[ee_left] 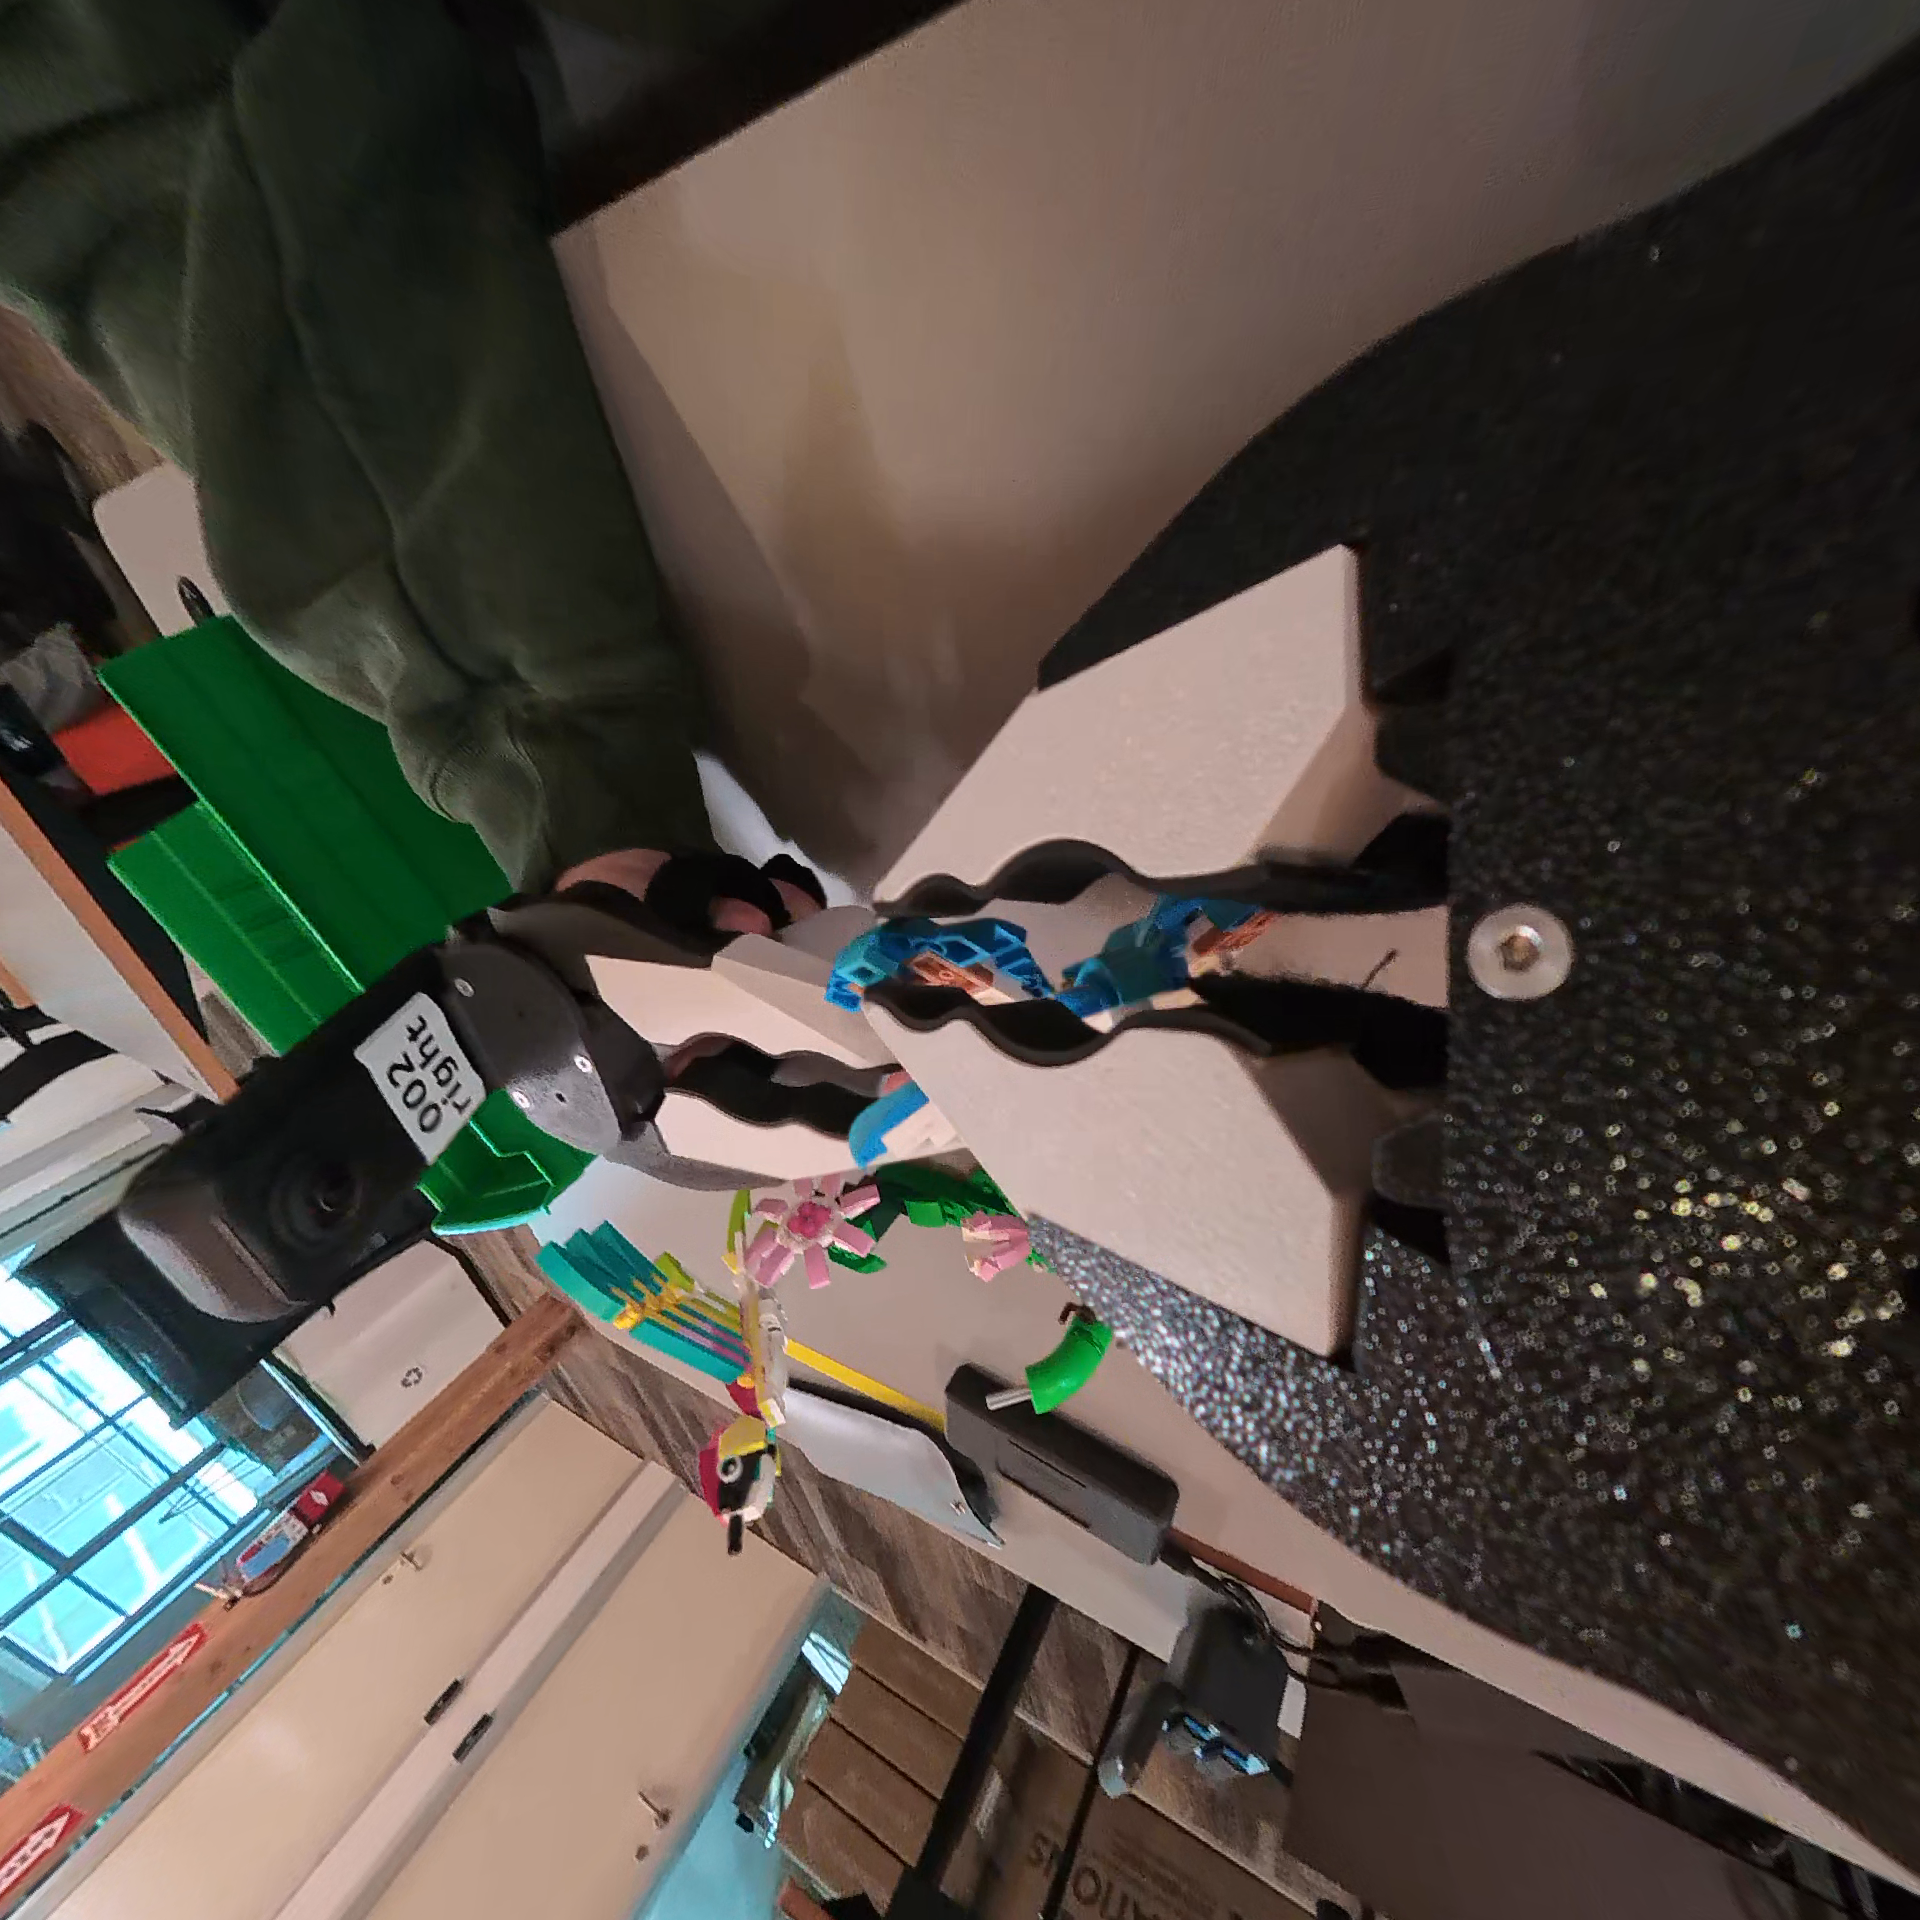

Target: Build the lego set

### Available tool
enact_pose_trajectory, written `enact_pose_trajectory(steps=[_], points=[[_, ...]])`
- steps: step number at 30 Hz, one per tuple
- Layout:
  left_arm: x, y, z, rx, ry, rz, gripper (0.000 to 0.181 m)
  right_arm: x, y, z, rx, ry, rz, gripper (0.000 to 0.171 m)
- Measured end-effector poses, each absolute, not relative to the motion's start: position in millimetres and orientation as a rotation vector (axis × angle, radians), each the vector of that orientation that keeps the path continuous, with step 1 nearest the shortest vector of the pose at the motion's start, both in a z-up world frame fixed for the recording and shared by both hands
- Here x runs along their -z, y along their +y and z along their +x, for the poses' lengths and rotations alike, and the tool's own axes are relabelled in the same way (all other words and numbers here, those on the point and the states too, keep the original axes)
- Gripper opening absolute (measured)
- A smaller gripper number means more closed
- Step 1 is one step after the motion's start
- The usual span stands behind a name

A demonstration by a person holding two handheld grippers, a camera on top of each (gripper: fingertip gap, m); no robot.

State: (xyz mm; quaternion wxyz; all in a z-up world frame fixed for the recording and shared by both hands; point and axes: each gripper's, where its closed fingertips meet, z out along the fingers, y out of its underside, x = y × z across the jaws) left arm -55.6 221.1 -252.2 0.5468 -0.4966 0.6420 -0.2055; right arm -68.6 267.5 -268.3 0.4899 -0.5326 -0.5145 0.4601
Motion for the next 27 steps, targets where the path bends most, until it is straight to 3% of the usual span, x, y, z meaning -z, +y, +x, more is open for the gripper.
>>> enact_pose_trajectory(steps=[1, 5, 12, 14, 16, 19, 23, 27], points=[[251.9, 218.6, -54.9, 0.501, 1.523, -1.175, 0.008, 268.1, 265.0, -69.2, -1.134, -1.257, -1.289, 0.018], [250.4, 210.6, -54.3, 0.563, 1.518, -1.172, 0.008, 266.1, 258.4, -72.4, -1.184, -1.257, -1.265, 0.023], [229.1, 225.3, -66.8, 0.667, 1.249, -1.224, 0.014, 258.9, 254.0, -70.4, -1.279, -1.239, -1.247, 0.011], [221.2, 237.3, -74.2, 0.686, 1.109, -1.248, 0.032, 256.1, 256.2, -70.0, -1.307, -1.207, -1.256, 0.011], [226.6, 251.0, -79.2, 0.706, 1.008, -1.335, 0.063, 256.1, 258.8, -70.7, -1.314, -1.186, -1.269, 0.011], [250.7, 259.8, -75.8, 0.772, 0.985, -1.498, 0.086, 255.7, 259.1, -71.5, -1.356, -1.164, -1.281, 0.011], [265.6, 261.5, -70.3, 0.802, 0.996, -1.557, 0.071, 248.7, 263.1, -68.3, -1.390, -1.108, -1.271, 0.011], [263.4, 264.6, -70.0, 0.848, 0.948, -1.550, 0.021, 245.4, 265.3, -66.4, -1.401, -1.083, -1.274, 0.010]])
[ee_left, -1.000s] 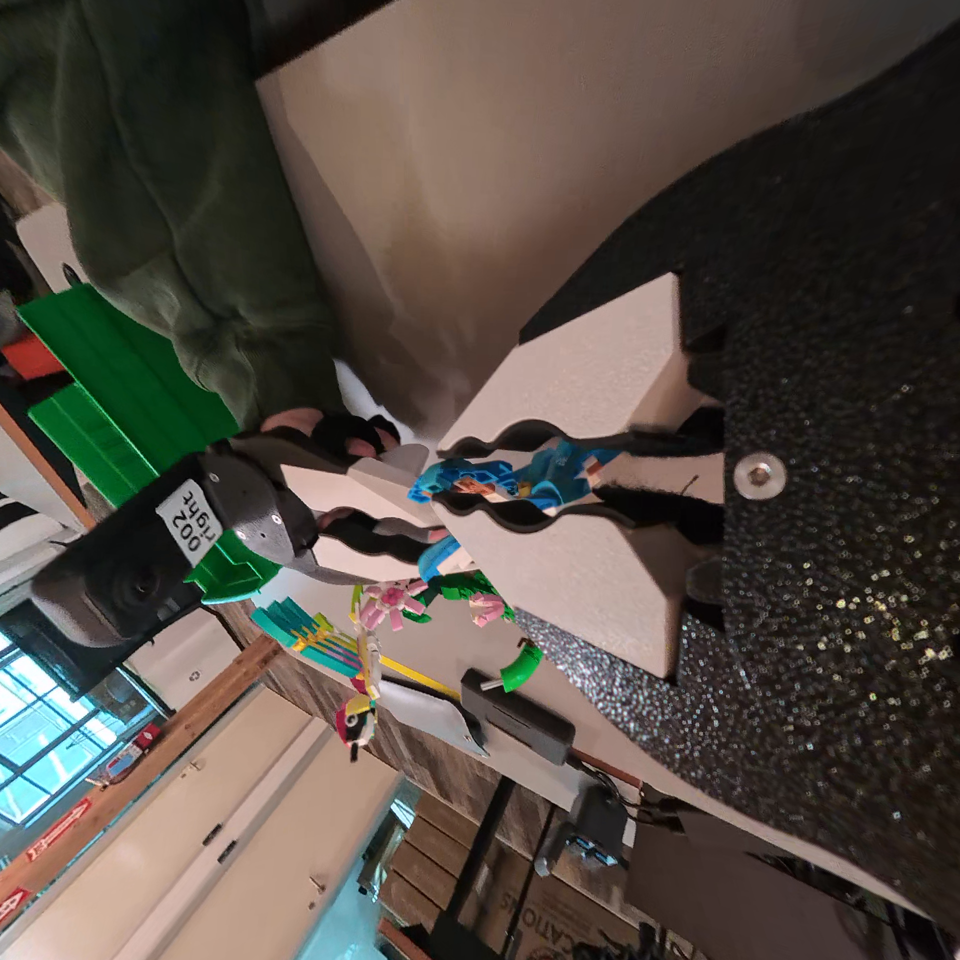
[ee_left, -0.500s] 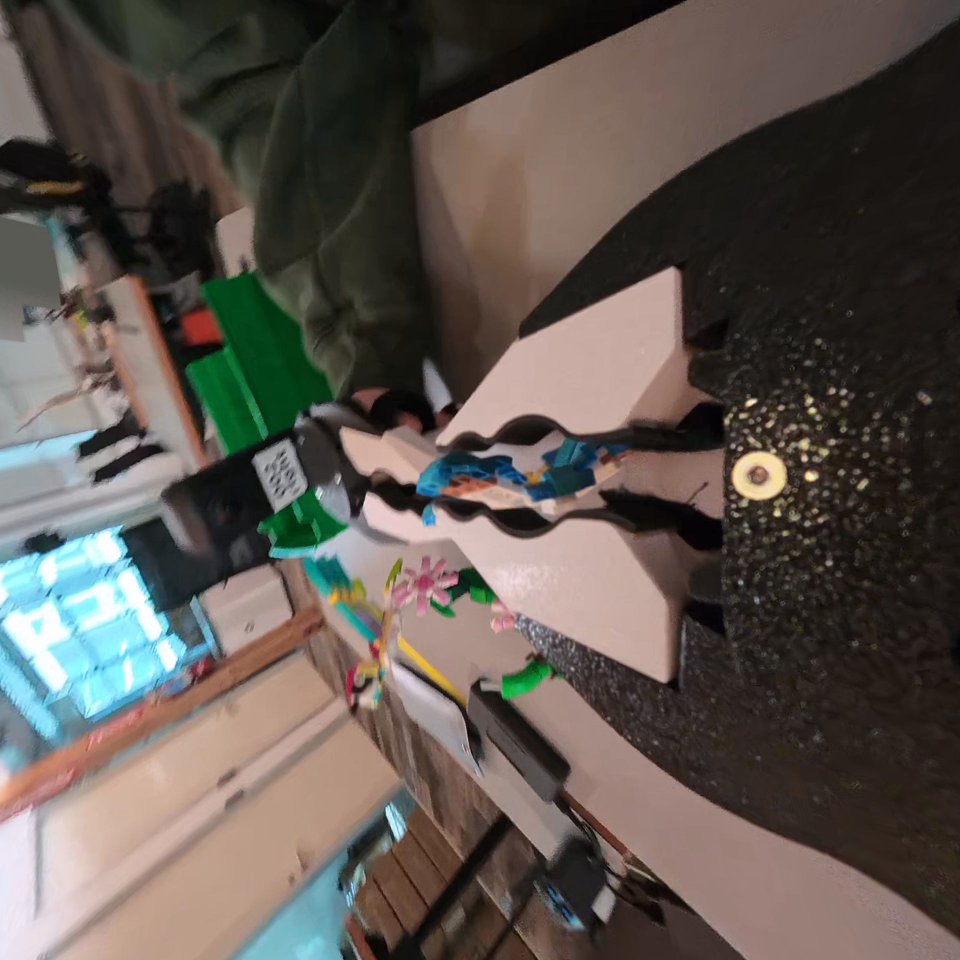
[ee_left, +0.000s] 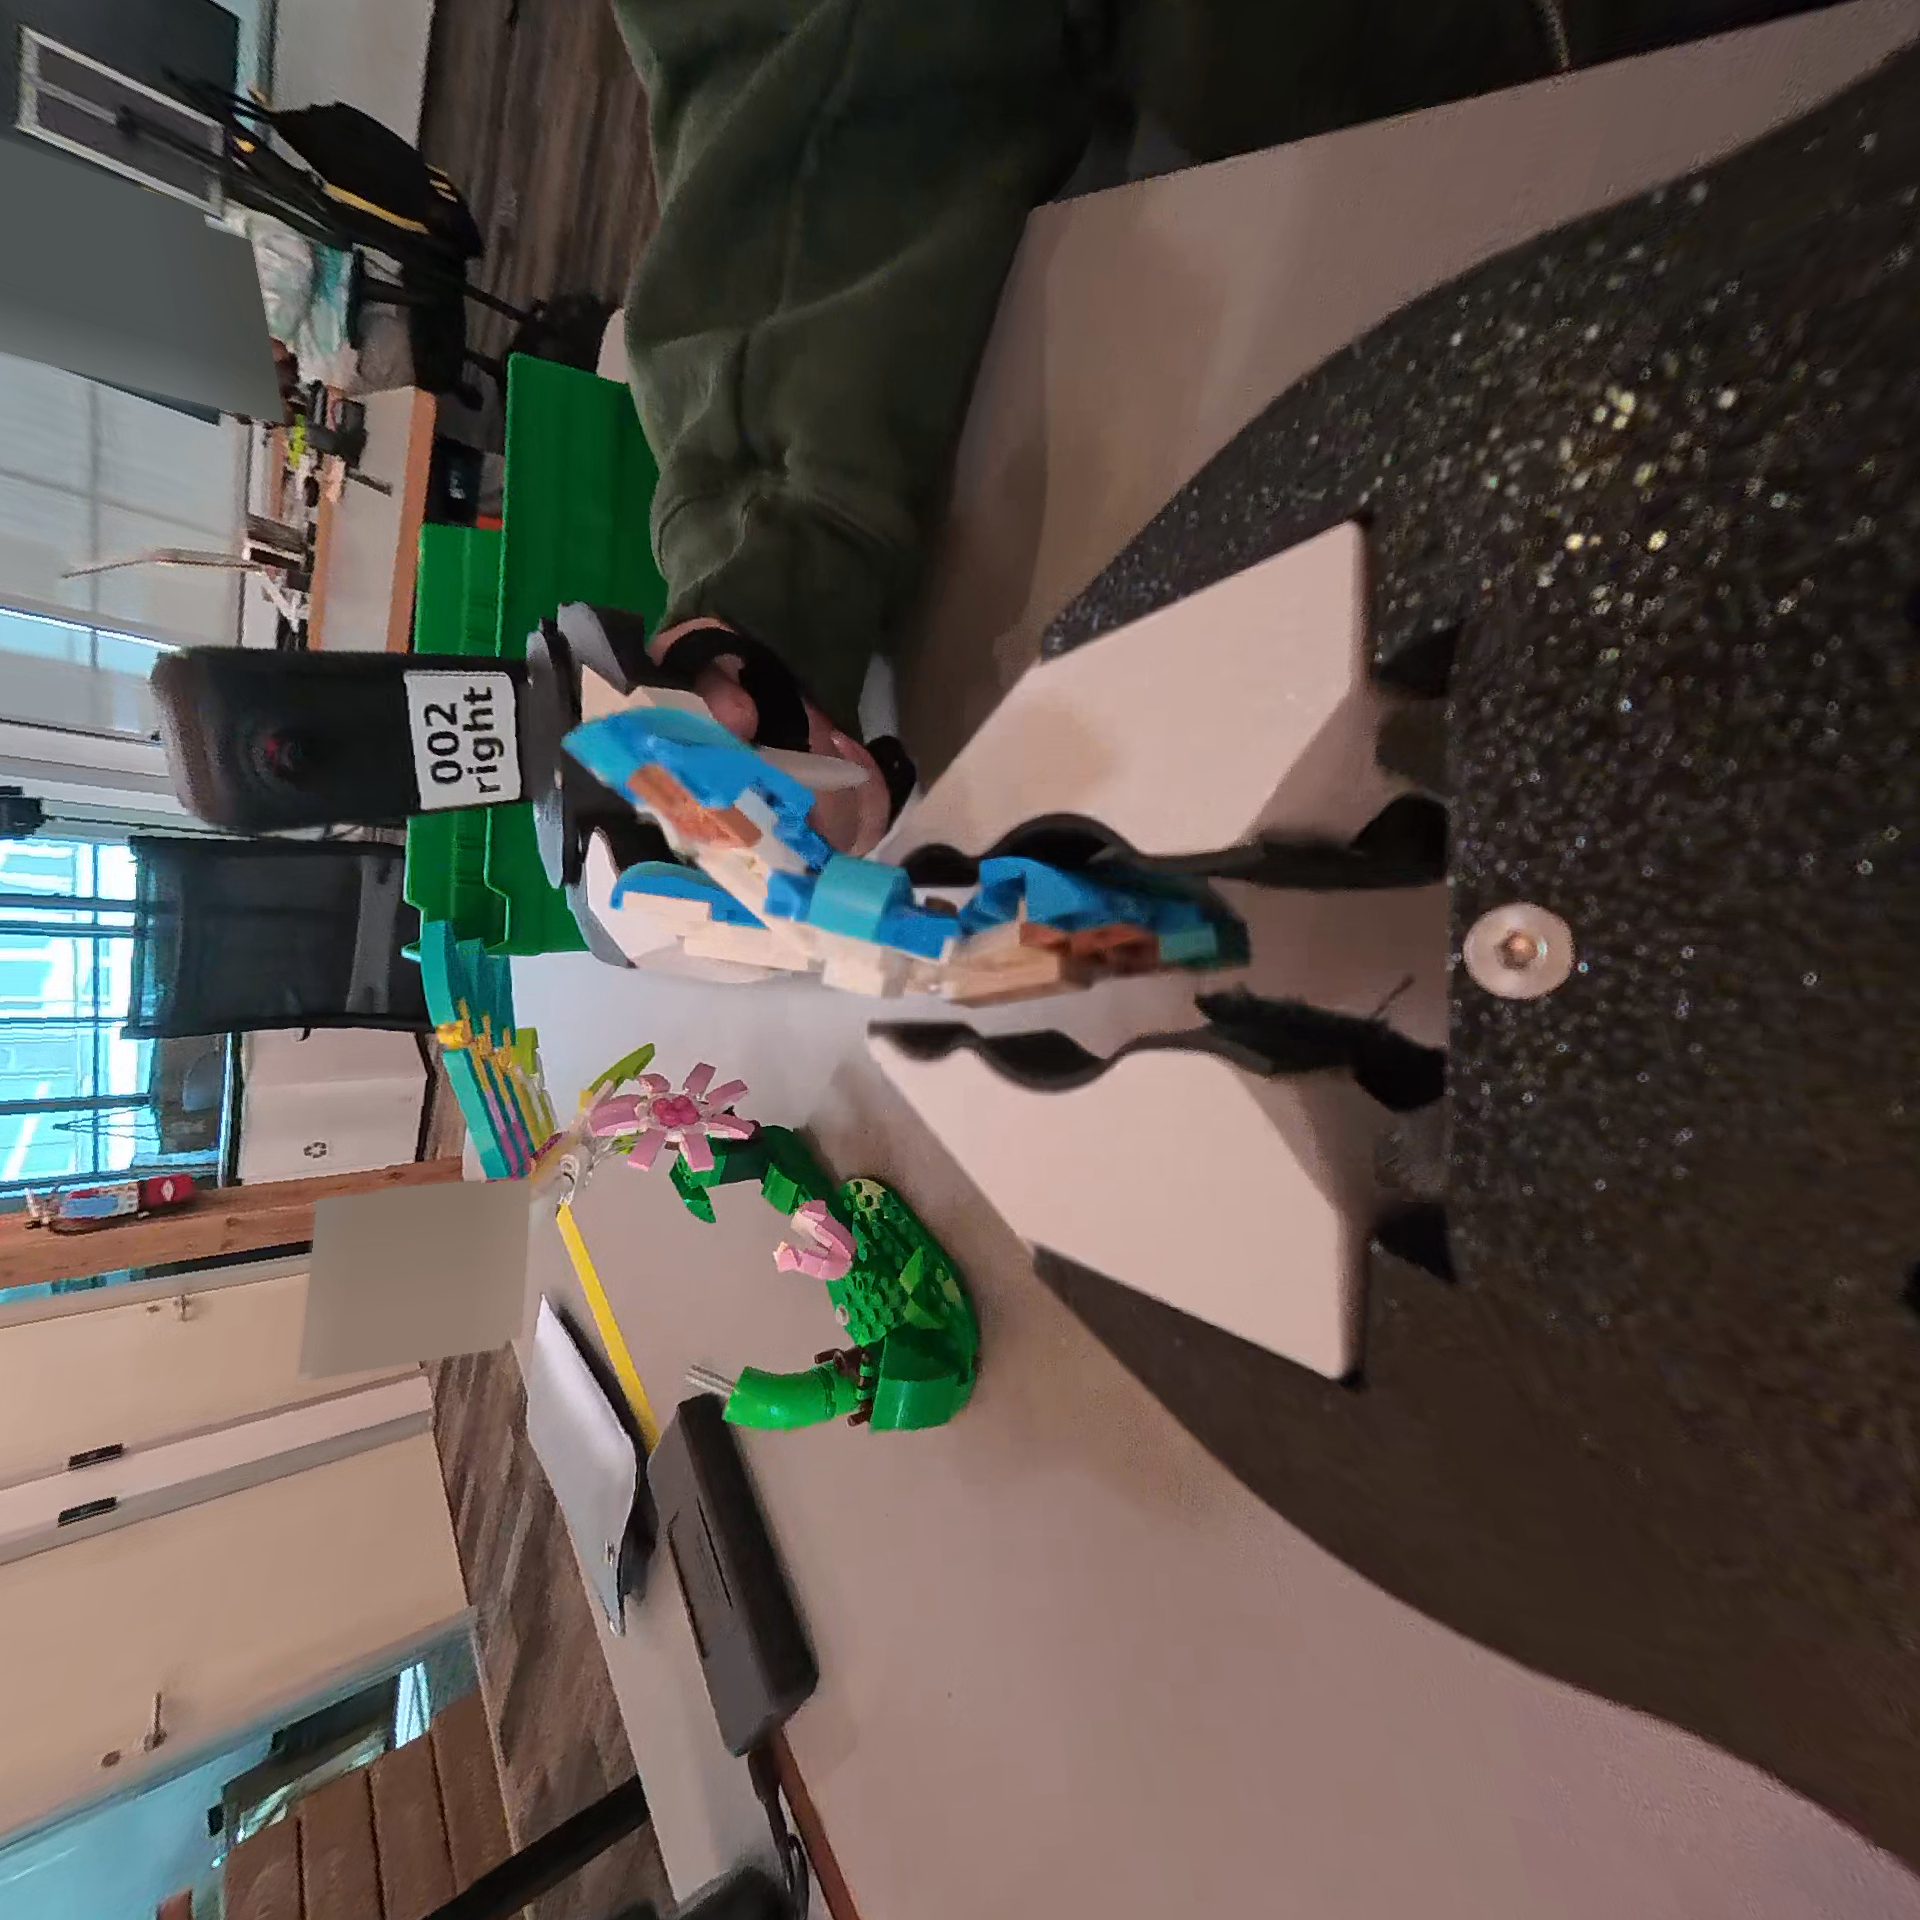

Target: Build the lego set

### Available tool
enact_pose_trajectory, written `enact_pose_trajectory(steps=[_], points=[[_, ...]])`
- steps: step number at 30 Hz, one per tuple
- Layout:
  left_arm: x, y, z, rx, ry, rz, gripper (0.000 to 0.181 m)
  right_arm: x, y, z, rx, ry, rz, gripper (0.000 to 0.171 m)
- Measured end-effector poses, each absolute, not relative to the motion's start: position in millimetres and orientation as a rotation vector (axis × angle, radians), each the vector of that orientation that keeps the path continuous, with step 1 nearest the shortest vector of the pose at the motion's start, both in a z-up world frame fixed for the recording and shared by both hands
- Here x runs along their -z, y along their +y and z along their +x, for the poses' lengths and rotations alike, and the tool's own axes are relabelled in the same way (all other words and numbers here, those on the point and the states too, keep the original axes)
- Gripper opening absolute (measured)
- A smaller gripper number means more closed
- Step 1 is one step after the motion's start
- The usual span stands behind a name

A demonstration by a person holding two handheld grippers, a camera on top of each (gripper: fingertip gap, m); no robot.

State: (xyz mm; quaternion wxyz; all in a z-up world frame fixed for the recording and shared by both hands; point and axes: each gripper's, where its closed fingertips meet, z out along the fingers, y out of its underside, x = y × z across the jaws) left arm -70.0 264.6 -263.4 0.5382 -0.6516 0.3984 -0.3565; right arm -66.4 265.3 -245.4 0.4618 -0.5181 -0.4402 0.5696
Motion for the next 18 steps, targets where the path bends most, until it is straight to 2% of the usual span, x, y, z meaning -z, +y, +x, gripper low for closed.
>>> enact_pose_trajectory(steps=[8, 18], points=[[263.3, 257.6, -61.4, 1.091, 0.886, -1.605, 0.015, 241.7, 268.7, -66.9, -1.409, -1.029, -1.261, 0.015], [239.6, 244.2, -55.5, 1.254, 0.858, -1.466, 0.014, 219.6, 256.6, -67.9, -1.729, -0.936, -1.265, 0.011]])
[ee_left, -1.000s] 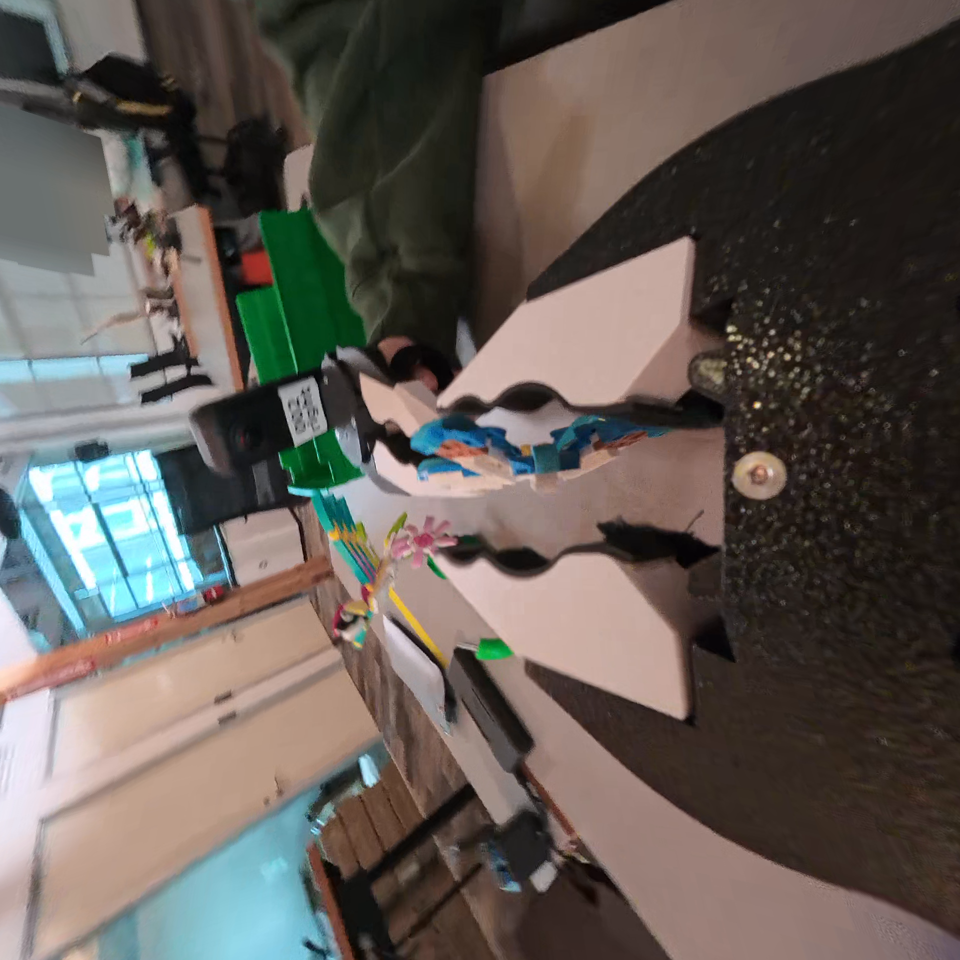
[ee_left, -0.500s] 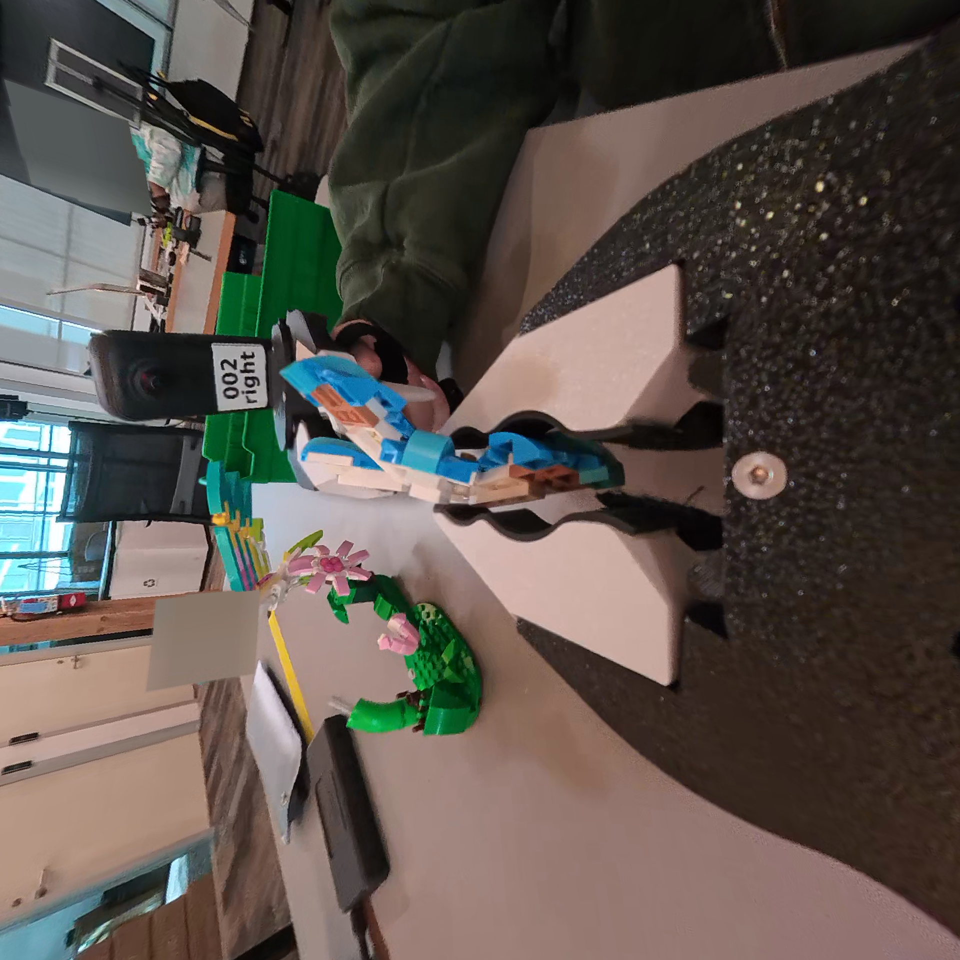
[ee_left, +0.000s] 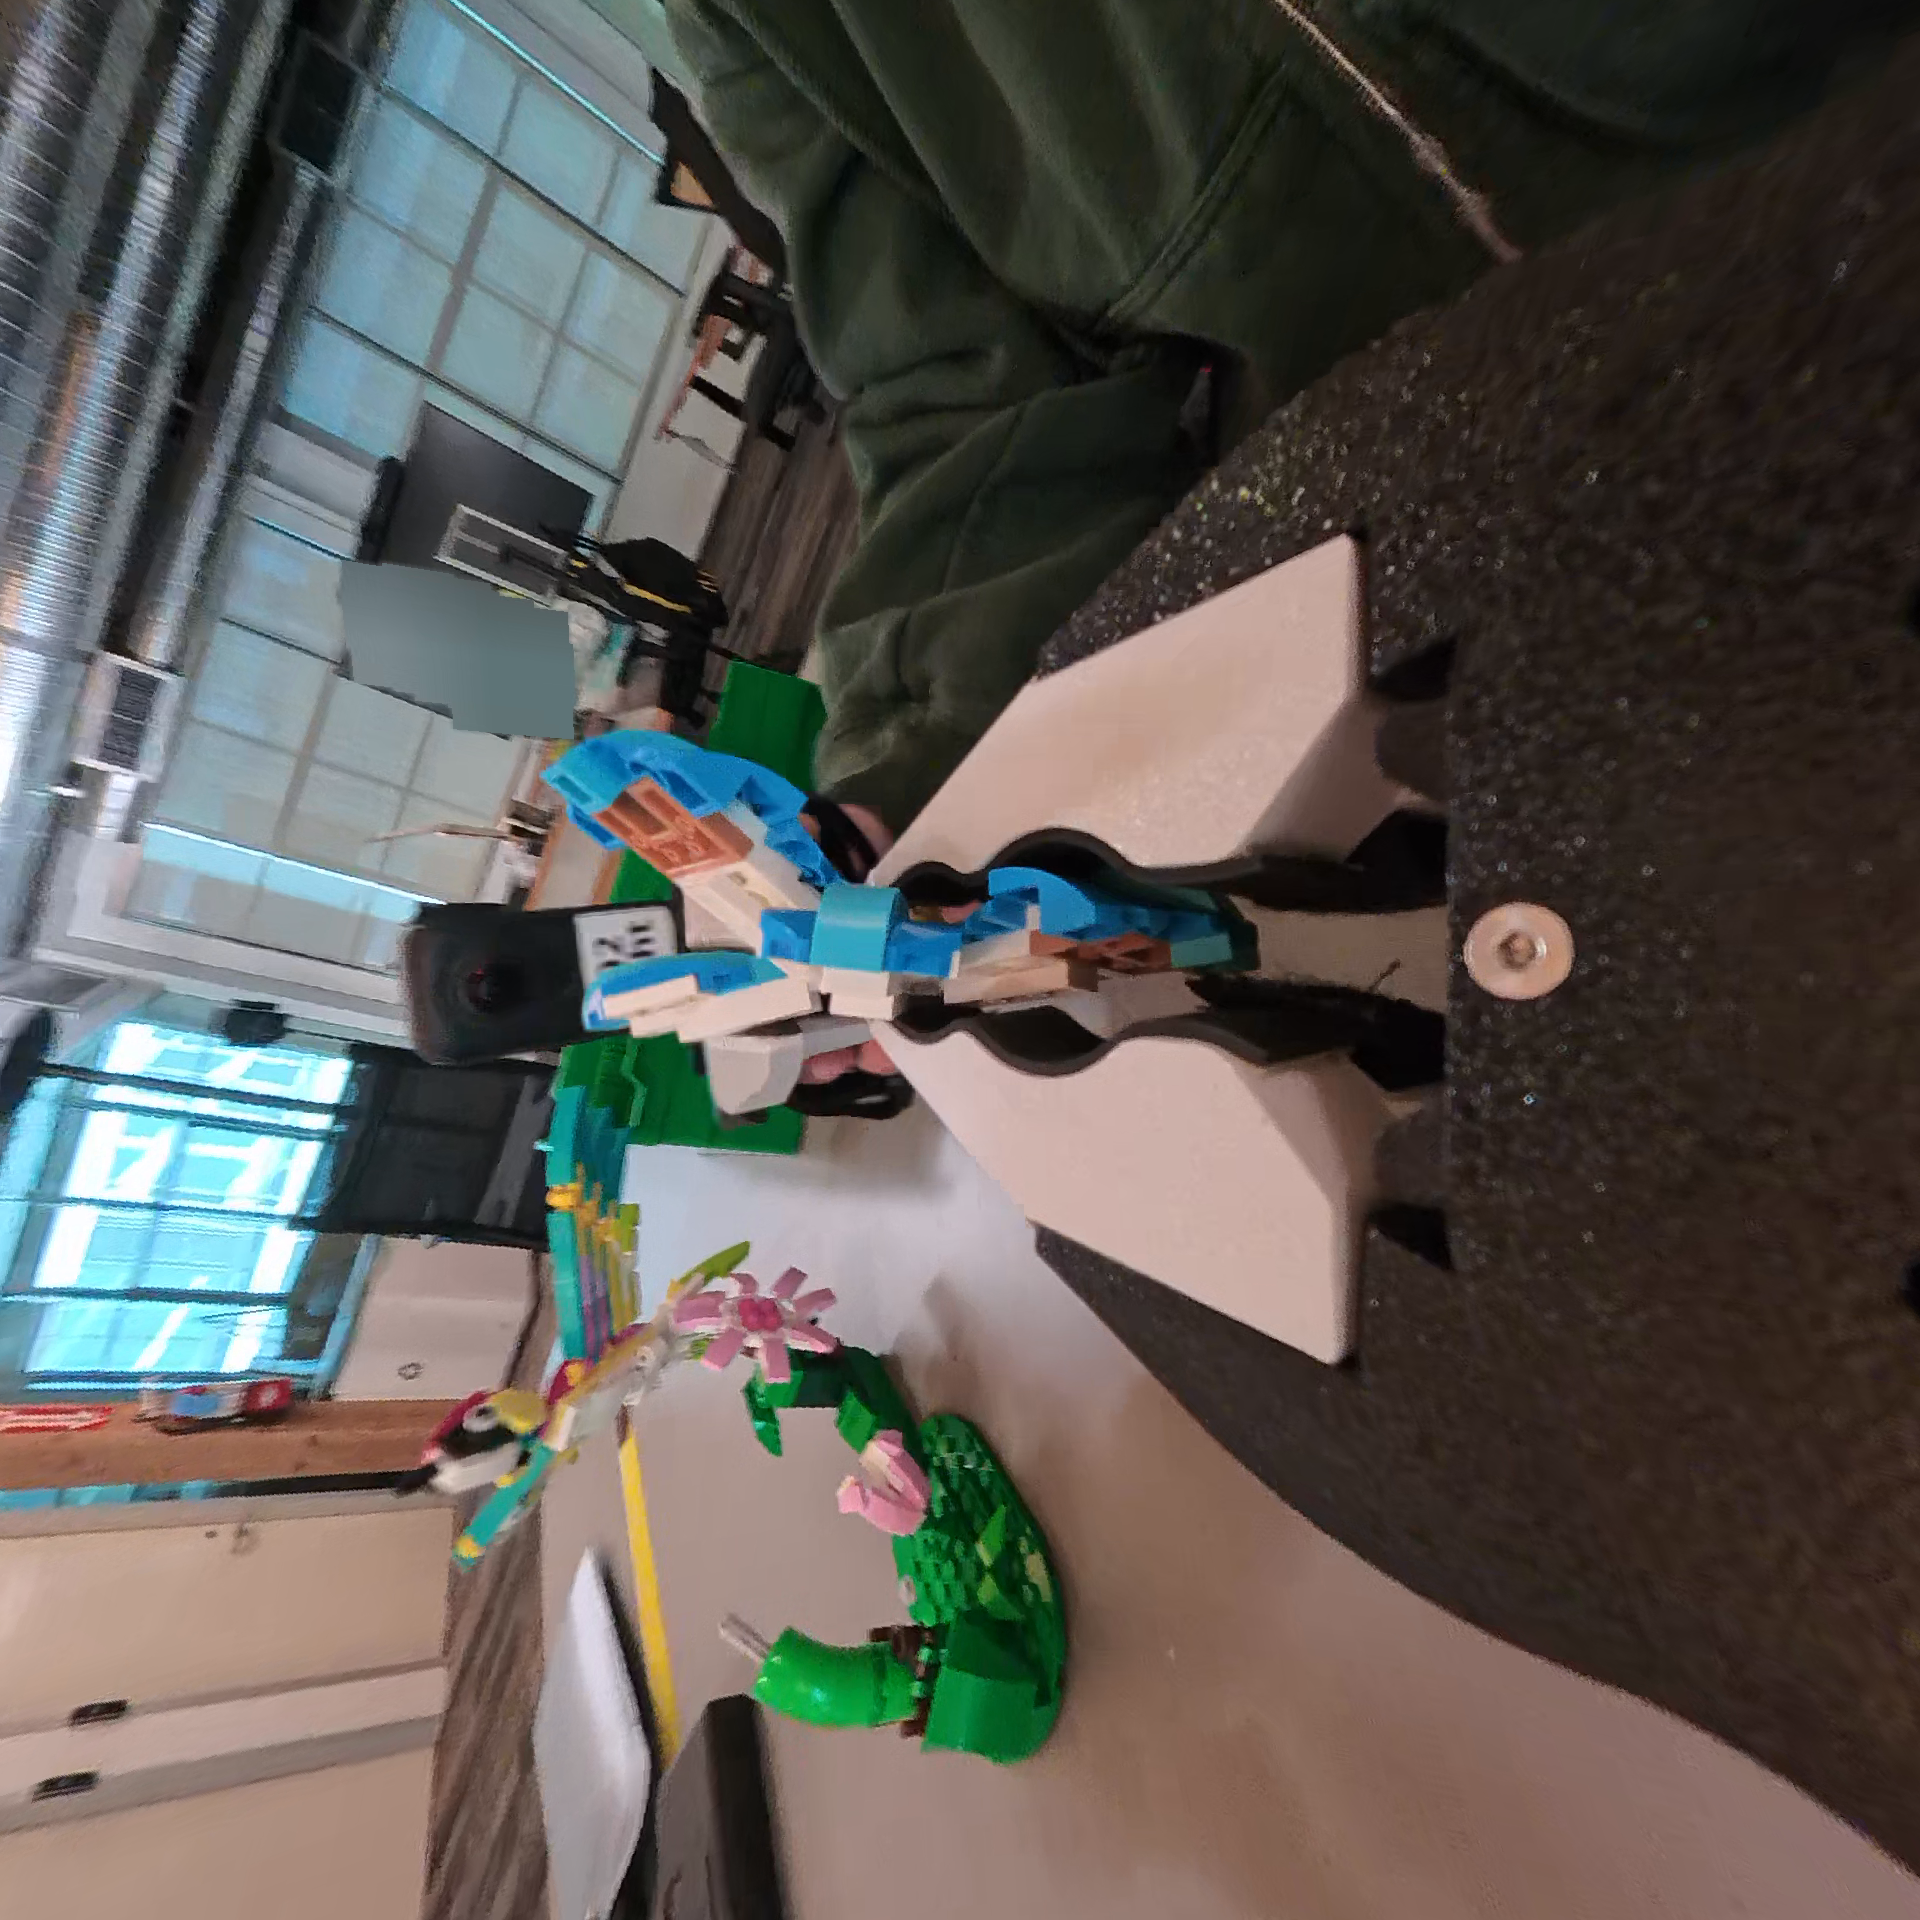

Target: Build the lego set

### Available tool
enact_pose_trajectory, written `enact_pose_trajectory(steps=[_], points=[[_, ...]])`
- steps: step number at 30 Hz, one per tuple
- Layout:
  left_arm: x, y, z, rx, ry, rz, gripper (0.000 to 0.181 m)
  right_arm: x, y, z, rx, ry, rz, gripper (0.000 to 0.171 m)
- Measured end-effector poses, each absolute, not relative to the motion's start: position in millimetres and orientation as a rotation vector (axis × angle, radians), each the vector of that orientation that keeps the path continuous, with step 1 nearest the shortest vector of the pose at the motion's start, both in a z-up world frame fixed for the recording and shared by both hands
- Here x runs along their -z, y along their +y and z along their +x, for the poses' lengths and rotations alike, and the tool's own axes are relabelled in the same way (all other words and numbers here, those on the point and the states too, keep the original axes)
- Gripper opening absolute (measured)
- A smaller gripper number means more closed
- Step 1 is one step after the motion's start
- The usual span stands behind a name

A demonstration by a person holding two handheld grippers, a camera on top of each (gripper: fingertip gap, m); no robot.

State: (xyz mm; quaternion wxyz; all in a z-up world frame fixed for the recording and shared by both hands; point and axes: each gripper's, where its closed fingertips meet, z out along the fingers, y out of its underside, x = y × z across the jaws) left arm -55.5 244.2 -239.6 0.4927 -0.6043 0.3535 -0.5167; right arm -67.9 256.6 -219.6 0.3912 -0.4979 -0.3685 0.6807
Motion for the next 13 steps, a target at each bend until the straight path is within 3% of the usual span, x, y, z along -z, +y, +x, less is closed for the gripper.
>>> enact_pose_trajectory(steps=[13], points=[[206.7, 238.1, -58.1, 1.324, 0.681, -1.314, 0.013, 186.0, 250.3, -69.6, -1.523, -0.845, -1.086, 0.010]])
